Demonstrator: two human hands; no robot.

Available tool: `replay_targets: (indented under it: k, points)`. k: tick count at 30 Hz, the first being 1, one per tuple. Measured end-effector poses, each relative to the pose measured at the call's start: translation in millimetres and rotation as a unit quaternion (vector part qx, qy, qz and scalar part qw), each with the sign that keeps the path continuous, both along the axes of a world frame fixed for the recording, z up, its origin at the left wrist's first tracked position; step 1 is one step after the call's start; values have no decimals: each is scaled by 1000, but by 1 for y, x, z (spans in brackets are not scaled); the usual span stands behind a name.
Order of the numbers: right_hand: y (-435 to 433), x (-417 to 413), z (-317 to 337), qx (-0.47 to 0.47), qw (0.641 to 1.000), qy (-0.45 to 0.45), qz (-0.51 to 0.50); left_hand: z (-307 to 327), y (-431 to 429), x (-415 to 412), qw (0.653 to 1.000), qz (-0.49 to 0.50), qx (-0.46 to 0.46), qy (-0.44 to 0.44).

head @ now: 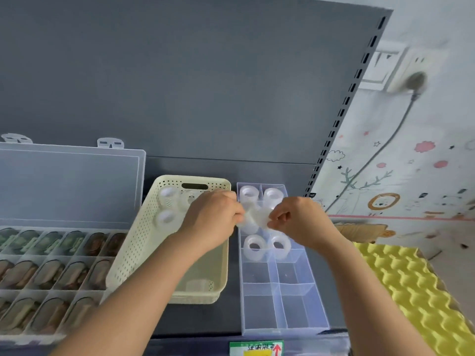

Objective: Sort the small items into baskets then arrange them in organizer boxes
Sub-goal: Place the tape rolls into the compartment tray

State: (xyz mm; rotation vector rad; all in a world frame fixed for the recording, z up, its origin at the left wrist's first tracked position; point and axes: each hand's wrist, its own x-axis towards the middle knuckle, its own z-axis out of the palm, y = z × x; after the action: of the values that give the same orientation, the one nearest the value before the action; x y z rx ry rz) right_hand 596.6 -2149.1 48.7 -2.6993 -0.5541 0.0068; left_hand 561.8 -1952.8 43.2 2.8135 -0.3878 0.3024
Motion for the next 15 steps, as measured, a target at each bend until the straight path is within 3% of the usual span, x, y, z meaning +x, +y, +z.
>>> replay_targets:
  k: [6, 15]
  points:
    - [-27, -5, -11, -90, 995, 36, -13, -16, -33, 14, 987, -67, 135, 47]
    - [-25, -1, -25, -135, 989, 60, -3, -27, -41, 21, 970, -83, 200, 110]
